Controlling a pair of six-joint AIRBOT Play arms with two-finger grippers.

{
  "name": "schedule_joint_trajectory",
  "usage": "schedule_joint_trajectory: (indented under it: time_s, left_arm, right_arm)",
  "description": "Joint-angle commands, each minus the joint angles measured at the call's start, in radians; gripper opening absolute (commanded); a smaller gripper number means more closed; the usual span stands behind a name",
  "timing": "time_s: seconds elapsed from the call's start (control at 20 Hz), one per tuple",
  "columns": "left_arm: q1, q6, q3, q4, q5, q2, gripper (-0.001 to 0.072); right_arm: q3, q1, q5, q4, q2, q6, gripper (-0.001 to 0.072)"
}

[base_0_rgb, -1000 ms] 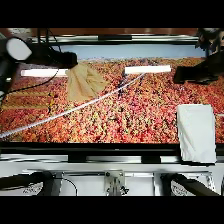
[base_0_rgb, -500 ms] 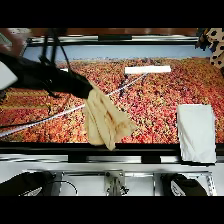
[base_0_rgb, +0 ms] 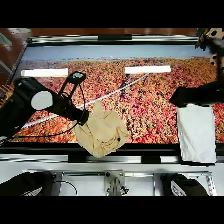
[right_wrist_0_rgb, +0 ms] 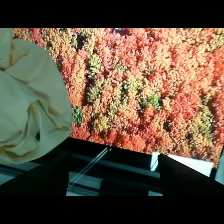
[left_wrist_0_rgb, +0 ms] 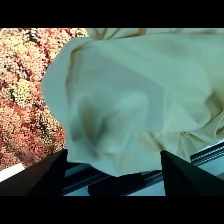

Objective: Fold the shirts.

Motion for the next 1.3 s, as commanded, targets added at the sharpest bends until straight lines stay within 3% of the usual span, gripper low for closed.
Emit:
schedule_joint_trajectory:
  time_s: [0.0,0.2,0.4,0.6,0.65,0.75,0.85,0.95,1.05,1.1,1.15,1.25]
  left_arm:
    - [0.053,-0.016,0.002,0.027,-0.093,0.047,0.0682]
    - [0.102,-0.044,-0.115,-0.01,-0.135,0.106,0.0682]
    - [0.105,-0.128,-0.209,-0.123,0.064,0.109,0.0682]
    - [0.106,-0.127,-0.214,-0.162,0.141,0.021,0.0675]
    - [0.106,-0.127,-0.214,-0.151,0.143,0.003,0.0636]
    - [0.107,-0.103,-0.213,-0.139,0.146,-0.013,0.0303]
    - [0.107,-0.101,-0.211,-0.137,0.145,-0.013,0.026]
    - [0.107,-0.077,-0.203,-0.135,0.146,-0.011,0.0037]
    - [0.107,-0.045,-0.182,-0.13,0.146,-0.008,0.0036]
    - [0.107,-0.033,-0.163,-0.124,0.146,-0.008,0.0036]
    - [0.107,-0.021,-0.139,-0.114,0.146,-0.008,0.0036]
    - [0.107,0.003,-0.071,-0.09,0.146,-0.008,0.0035]
  right_arm:
    - [-0.2,0.001,-0.085,0.083,-0.077,-0.027,0.0668]
    - [-0.335,0.002,-0.163,0.191,-0.197,-0.069,0.0668]
    - [-0.389,0.014,-0.243,0.386,-0.321,-0.186,0.0668]
    - [-0.389,0.125,-0.272,0.386,-0.464,-0.209,0.0668]
    - [-0.389,0.155,-0.287,0.386,-0.495,-0.228,0.0668]
    - [-0.389,0.195,-0.31,0.389,-0.553,-0.229,0.0668]
    - [-0.389,0.222,-0.319,0.39,-0.604,-0.223,0.0668]
    - [-0.389,0.242,-0.323,0.408,-0.642,-0.224,0.0668]
    - [-0.389,0.246,-0.345,0.444,-0.66,-0.225,0.0667]
    - [-0.389,0.246,-0.367,0.461,-0.659,-0.24,0.0539]
    - [-0.386,0.245,-0.387,0.477,-0.656,-0.26,0.0107]
    - [-0.384,0.236,-0.41,0.555,-0.636,-0.294,0.0064]
